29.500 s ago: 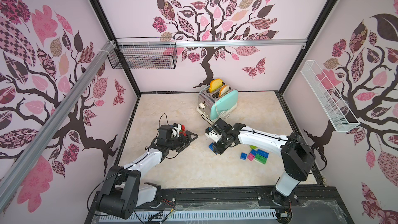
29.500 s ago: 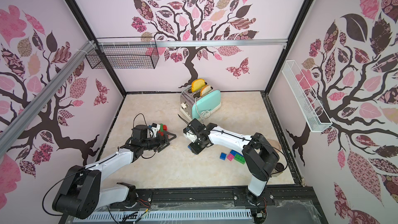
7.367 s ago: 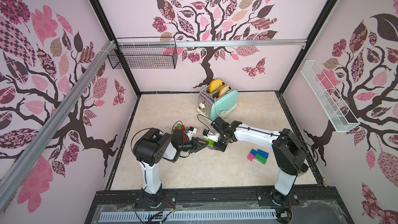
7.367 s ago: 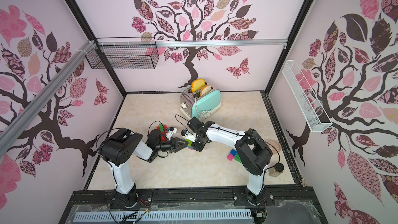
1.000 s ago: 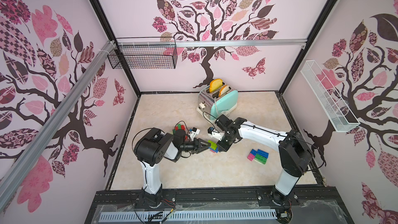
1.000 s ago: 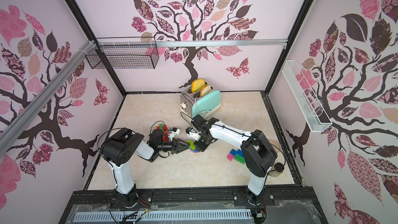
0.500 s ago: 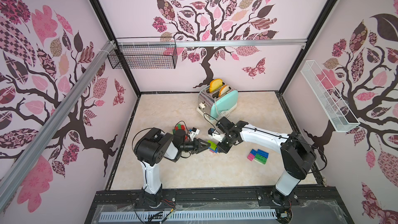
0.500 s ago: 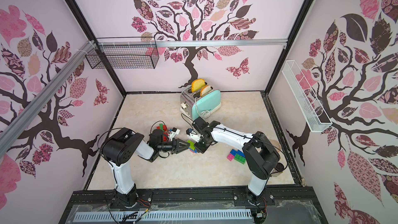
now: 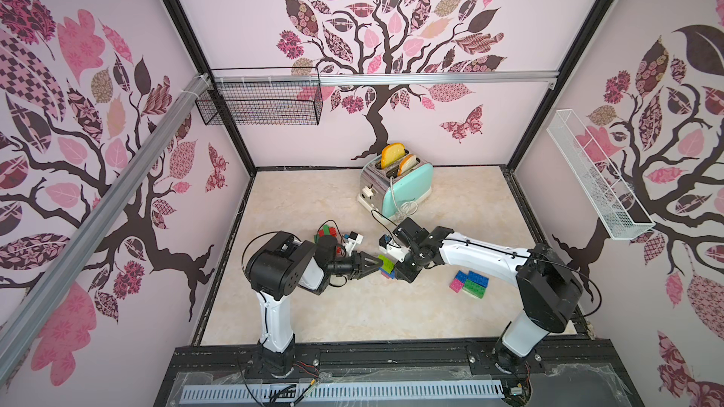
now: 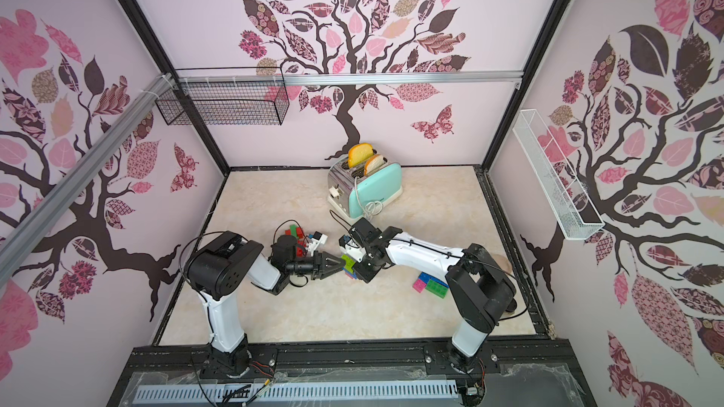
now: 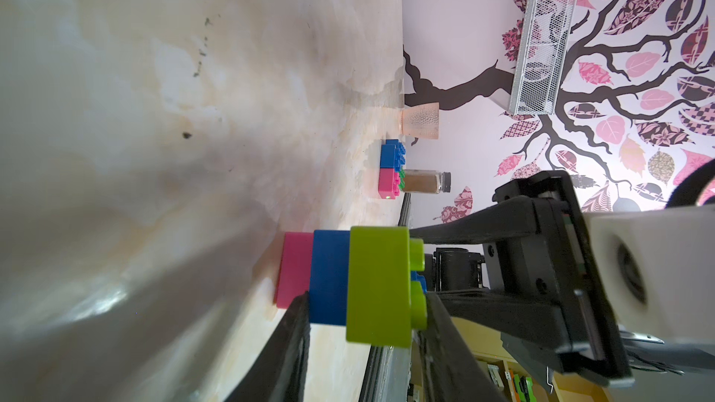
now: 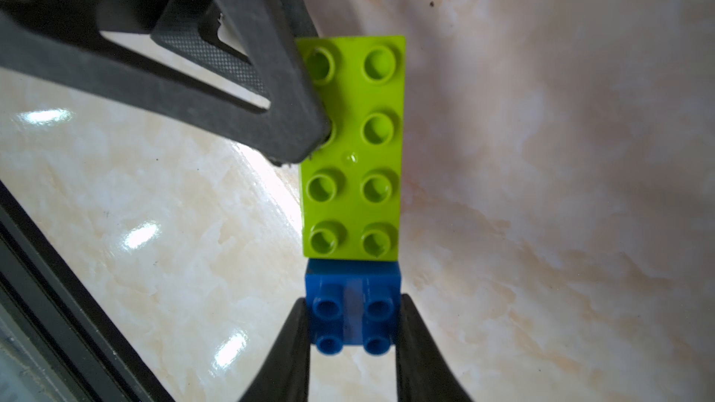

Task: Assemble a heart with lego
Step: Assemble the lego brick with the lego brick.

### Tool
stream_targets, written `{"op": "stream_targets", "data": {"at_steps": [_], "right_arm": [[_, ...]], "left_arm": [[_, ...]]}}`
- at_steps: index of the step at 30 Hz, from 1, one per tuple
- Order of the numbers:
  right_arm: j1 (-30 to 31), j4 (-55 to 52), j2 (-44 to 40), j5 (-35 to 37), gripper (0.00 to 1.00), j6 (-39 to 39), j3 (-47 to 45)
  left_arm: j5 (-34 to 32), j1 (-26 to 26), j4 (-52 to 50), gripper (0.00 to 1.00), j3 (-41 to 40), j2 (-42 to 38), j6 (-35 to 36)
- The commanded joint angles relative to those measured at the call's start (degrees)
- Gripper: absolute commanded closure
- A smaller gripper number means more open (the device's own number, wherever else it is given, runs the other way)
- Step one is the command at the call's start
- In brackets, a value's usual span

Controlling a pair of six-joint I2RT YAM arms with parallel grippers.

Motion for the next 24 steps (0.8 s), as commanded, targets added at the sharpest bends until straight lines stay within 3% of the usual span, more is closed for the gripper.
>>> {"op": "stream_targets", "data": {"at_steps": [1,12,19,24], "right_arm": [[0.65,-0.45,2.66,1.05,0.85,0.28,1.18],[5.5,7.15,1.98,13.67,0.86,1.38,-3.42],[5.7,3.98,3.34,9.78,0.86,-0.03,-0.81],[5.54,-7.11,8.94,10.0,0.86,-0.13,9.08]], "left_arm": [[1.33,-0.34,2.4,0.6,-0.16,1.19,-0.42],[1.75,-0.31,2.57,0.6,0.03,1.46,-0.62],[1.8,-0.34,2.58,0.6,0.04,1.27,-0.49],[1.76,-0.35,2.6,0.6,0.05,0.98,-0.49]]}}
